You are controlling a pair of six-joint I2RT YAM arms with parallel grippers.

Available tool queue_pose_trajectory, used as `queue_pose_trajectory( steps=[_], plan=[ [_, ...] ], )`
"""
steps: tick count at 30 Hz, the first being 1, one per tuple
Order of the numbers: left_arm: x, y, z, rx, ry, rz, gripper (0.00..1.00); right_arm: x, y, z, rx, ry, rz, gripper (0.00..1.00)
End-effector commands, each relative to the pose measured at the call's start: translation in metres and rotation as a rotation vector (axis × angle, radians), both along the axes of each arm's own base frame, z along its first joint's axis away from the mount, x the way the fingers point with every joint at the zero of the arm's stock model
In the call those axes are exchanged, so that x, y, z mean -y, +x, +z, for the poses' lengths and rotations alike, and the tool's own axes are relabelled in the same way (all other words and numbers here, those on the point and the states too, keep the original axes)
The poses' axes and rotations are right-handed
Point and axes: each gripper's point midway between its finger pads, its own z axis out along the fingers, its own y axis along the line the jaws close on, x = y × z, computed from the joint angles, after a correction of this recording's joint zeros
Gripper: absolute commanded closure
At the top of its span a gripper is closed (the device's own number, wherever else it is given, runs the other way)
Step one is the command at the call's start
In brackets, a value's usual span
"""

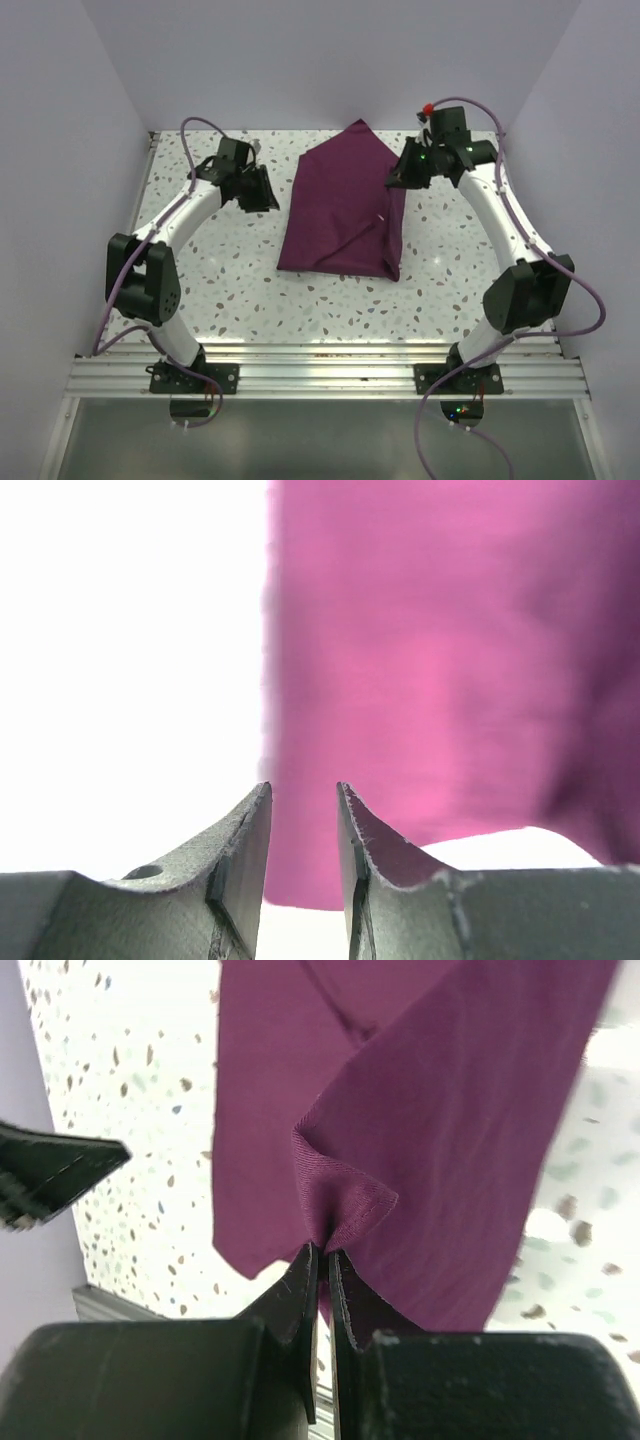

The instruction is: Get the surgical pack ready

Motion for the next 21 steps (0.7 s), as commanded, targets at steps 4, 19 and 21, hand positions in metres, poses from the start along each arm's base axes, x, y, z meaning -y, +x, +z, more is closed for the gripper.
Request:
queue_pose_trajectory(
  steps=[4,19,21],
  plan=[
    [-0.050,-0.032,-0.074,-0.134,0.139,0.009,0.65,-0.083,0.018,0.014,0.069,0.008,0.128,1.00],
    [-0.028,-0.054,-0.102,-0.203,0.046,-0.015,0.66,-0.179,0.040,-0.060,0.008,-0.020,0.197,1.00],
    [-0.025,-0.056,-0.102,-0.205,0.042,-0.020,0.66,-0.187,0.045,-0.073,-0.007,-0.015,0.184,1.00]
  ],
)
